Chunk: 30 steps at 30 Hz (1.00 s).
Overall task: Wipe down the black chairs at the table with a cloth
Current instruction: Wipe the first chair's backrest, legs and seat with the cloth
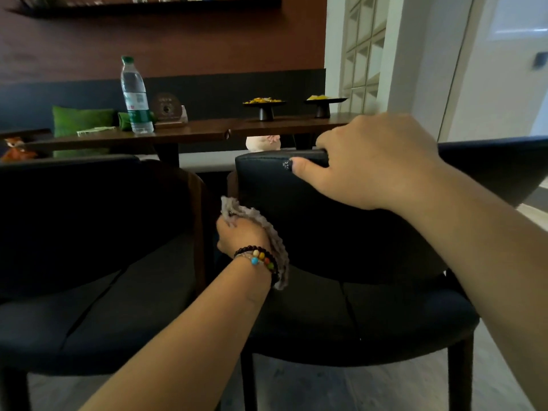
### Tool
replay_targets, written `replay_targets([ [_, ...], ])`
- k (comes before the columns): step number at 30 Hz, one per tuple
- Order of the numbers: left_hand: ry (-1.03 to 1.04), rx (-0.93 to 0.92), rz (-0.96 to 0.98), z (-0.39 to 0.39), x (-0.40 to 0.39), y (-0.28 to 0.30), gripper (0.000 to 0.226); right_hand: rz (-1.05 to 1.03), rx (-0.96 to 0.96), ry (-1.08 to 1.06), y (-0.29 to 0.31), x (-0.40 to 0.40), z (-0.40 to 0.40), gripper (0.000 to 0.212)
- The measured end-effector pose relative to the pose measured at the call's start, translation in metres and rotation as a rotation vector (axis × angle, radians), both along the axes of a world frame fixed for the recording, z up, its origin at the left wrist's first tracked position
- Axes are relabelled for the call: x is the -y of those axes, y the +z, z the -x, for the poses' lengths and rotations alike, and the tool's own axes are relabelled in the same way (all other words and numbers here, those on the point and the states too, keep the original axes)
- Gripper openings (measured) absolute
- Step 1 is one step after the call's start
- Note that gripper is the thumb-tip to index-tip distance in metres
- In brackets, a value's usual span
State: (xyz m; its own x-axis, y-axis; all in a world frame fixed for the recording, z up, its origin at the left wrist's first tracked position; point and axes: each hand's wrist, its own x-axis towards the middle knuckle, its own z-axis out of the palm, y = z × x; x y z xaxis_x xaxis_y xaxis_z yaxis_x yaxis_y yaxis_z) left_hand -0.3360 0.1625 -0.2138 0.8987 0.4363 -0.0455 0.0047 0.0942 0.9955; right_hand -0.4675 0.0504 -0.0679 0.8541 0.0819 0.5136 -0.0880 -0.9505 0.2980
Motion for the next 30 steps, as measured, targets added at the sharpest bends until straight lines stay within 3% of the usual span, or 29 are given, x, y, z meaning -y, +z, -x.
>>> replay_targets([
  [4,0.115,0.361,0.048,0.029,0.005,0.027,0.019,-0.007,0.015,0.008,0.001,0.001,-0.001,0.070],
  [12,0.044,1.007,-0.365,0.070,0.031,-0.018,0.020,0.013,0.065,0.047,-0.002,0.006,-0.004,0.068],
  [19,-0.085,1.186,-0.843,0.037,0.014,-0.076,0.021,0.045,0.084,0.045,-0.005,0.008,-0.005,0.070],
  [22,-0.163,1.145,-1.011,0.024,-0.007,-0.098,0.026,0.030,0.056,0.042,-0.005,0.006,-0.003,0.070],
  [24,-0.267,0.981,-0.992,0.028,-0.018,-0.104,0.038,0.016,0.026,0.036,-0.004,0.005,-0.002,0.069],
  [26,-0.268,0.854,-0.837,0.037,-0.021,-0.092,0.045,-0.001,0.015,0.033,-0.003,0.003,0.000,0.066],
  [30,0.052,1.131,-0.488,0.039,-0.011,-0.006,0.027,-0.052,0.038,0.044,-0.001,0.002,0.002,0.066],
])
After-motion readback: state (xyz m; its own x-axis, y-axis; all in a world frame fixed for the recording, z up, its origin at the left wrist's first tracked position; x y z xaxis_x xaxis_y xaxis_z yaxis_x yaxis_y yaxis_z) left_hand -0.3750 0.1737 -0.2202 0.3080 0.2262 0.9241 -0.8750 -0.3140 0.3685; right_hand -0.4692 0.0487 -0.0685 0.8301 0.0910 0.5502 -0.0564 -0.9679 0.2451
